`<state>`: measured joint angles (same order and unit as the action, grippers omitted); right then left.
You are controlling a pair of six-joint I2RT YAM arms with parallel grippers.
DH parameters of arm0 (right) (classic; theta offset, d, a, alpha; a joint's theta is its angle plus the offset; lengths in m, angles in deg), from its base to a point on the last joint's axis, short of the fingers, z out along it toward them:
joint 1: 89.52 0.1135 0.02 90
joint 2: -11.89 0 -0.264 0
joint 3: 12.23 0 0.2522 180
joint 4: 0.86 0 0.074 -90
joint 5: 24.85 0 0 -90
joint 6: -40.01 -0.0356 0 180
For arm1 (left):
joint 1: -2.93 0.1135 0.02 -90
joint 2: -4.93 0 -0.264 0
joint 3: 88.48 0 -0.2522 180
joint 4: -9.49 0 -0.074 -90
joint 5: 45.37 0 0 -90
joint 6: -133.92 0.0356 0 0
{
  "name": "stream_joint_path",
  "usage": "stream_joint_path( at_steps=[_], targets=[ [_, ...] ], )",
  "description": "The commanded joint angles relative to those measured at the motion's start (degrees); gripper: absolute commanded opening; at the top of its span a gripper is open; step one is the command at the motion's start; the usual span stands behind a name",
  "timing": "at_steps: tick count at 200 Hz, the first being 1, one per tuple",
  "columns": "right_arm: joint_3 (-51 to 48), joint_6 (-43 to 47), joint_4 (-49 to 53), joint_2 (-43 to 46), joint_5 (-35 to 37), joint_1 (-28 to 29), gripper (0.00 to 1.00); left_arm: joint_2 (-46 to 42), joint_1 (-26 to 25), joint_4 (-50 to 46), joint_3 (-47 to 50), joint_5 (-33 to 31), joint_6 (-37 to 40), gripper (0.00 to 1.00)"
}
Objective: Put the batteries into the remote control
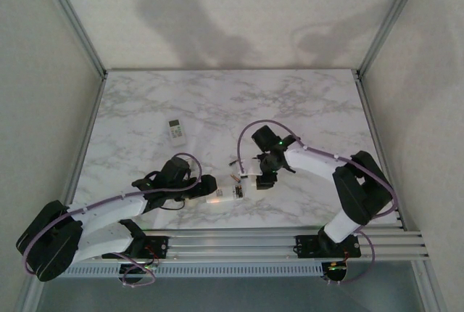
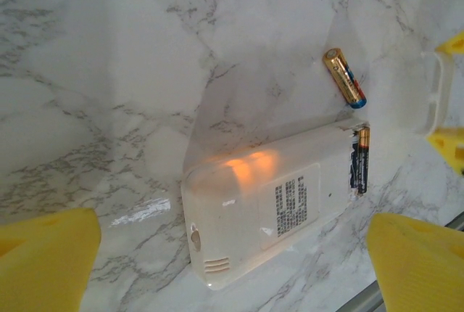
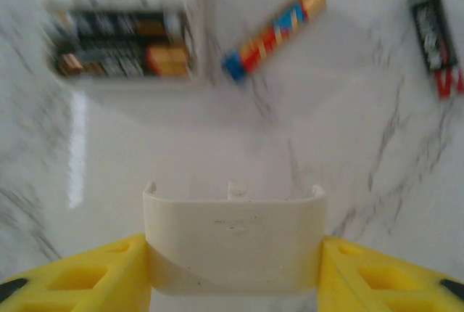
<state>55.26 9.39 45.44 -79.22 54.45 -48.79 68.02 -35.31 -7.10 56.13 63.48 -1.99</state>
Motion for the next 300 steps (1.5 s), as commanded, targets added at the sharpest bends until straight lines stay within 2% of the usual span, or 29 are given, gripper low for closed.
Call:
stream_joint_path(
  at_steps=[1, 38, 93, 211, 265, 300],
  targets=[
    [-0.3, -8.9, 1.3, 3.2, -1.7, 3.1, 0.56, -1.9, 0.5, -1.1, -0.4, -2.8, 0.1, 0.95],
    [0.0, -14.1, 1.9, 3.7, -1.0, 8.0, 0.56, -2.3, 0.4, -1.4, -0.2, -3.2, 0.5, 0.95],
    [1.3, -17.1, 0.0, -1.2, -0.6, 11.2, 0.56, -3.2, 0.4, -0.8, 0.5, -3.3, 0.0, 0.95],
    [3.5, -16.8, -1.2, -6.3, -0.9, 12.2, 0.57, -3.5, 0.4, -0.8, 1.3, -3.7, -0.2, 0.96],
    [4.7, -17.1, 0.6, -9.0, -0.9, 13.5, 0.66, -3.1, 0.4, -0.4, 1.5, -3.6, -0.1, 0.96],
    [4.0, -16.7, 0.5, -7.8, -1.9, 13.5, 0.69, -3.4, 0.5, -0.5, 1.6, -3.7, -0.1, 0.96]
  ],
)
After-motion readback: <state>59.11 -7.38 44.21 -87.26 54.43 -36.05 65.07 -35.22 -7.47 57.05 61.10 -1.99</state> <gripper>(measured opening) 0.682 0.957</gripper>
